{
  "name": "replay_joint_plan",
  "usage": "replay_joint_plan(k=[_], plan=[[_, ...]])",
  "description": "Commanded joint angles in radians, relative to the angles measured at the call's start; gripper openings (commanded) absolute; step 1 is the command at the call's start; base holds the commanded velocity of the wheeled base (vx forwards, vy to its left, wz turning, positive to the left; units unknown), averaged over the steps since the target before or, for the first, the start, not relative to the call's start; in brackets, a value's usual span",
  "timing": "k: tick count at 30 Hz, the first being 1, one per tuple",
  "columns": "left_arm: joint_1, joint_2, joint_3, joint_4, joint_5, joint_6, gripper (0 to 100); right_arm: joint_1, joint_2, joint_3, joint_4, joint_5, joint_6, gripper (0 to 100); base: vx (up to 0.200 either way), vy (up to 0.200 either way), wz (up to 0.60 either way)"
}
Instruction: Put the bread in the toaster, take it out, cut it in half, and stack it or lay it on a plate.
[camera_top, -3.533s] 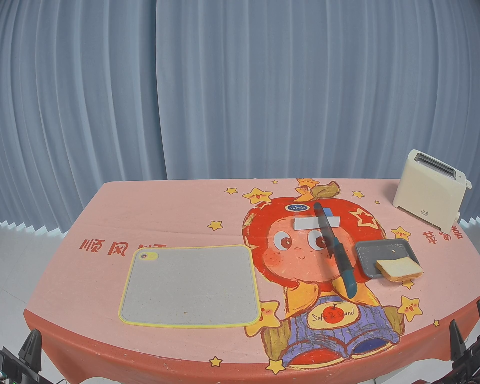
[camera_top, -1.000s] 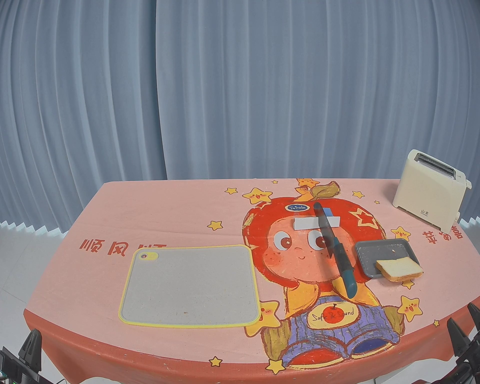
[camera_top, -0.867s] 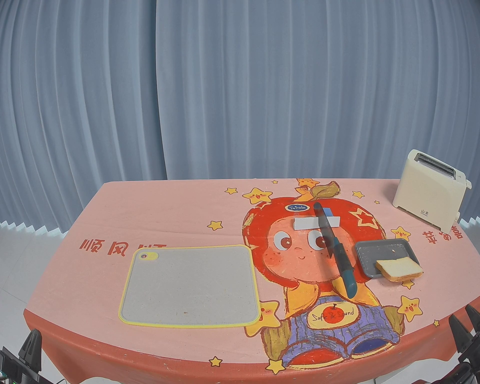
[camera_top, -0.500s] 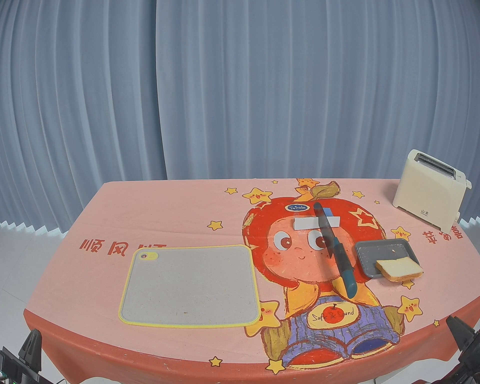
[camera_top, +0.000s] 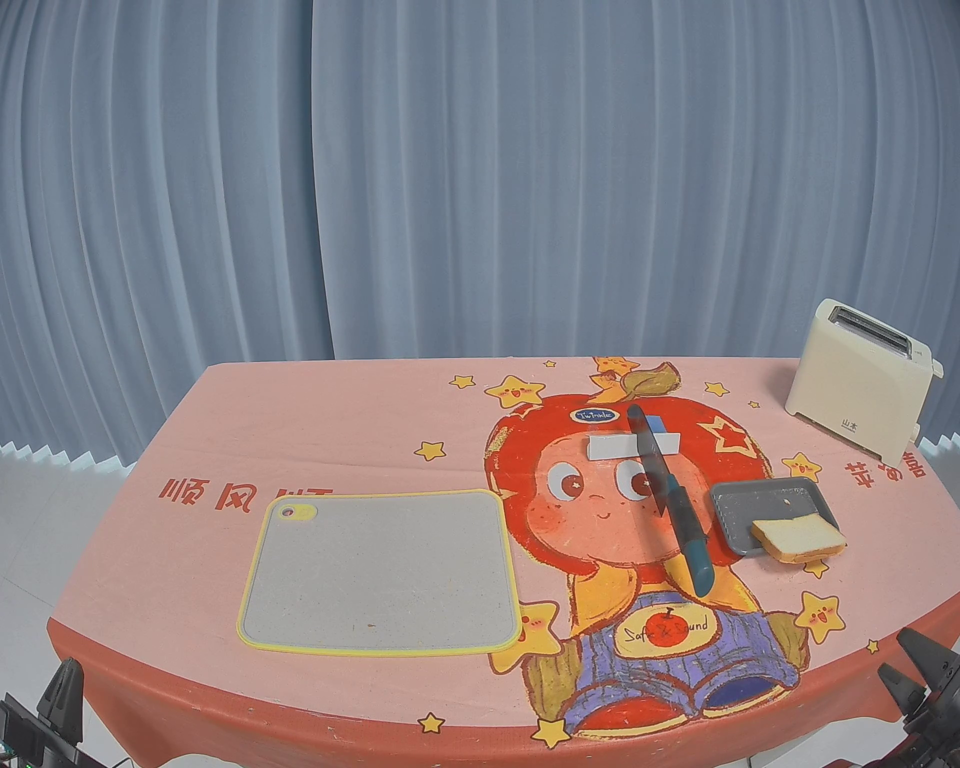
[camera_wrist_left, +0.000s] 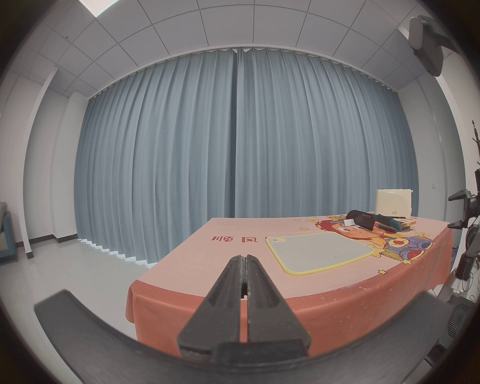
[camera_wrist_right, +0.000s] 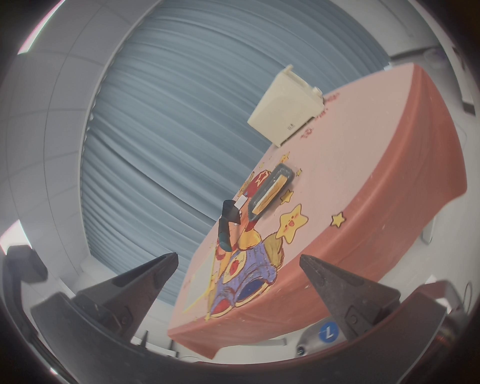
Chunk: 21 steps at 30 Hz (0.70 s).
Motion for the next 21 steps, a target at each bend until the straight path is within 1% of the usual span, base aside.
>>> replay_joint_plan(k=[1,3,4,5,9,14,20,21], plan=[[0.000,-0.016,0.018,0.000,0.000,0.000,0,-0.012,0.007,0.002,0.001,0.039,0.106,100,0.000,0.000,0.00],[0.000,-0.016,0.018,0.000,0.002,0.000,0,-0.019,0.013,0.002,-0.001,0.056,0.155,100,0.000,0.000,0.00],[0.000,-0.016,0.018,0.000,0.002,0.000,0,-0.019,0.013,0.002,-0.001,0.056,0.155,100,0.000,0.000,0.00],[0.000,-0.016,0.018,0.000,0.000,0.000,0,-0.026,0.035,0.002,-0.002,0.071,0.185,100,0.000,0.000,0.00],[0.000,-0.016,0.018,-0.002,0.000,0.000,0,-0.040,0.094,-0.003,-0.015,0.085,0.224,100,0.000,0.000,0.00],[0.000,-0.016,0.018,0.000,0.000,0.000,0,-0.066,0.148,-0.006,-0.028,0.087,0.230,100,0.000,0.000,0.00],[0.000,-0.016,0.018,-0.002,0.000,0.000,0,-0.066,0.177,0.003,-0.056,0.088,0.233,100,0.000,0.000,0.00],[0.000,-0.016,0.018,0.000,0.000,0.000,0,-0.066,0.185,0.003,-0.058,0.098,0.233,100,0.000,0.000,0.00]])
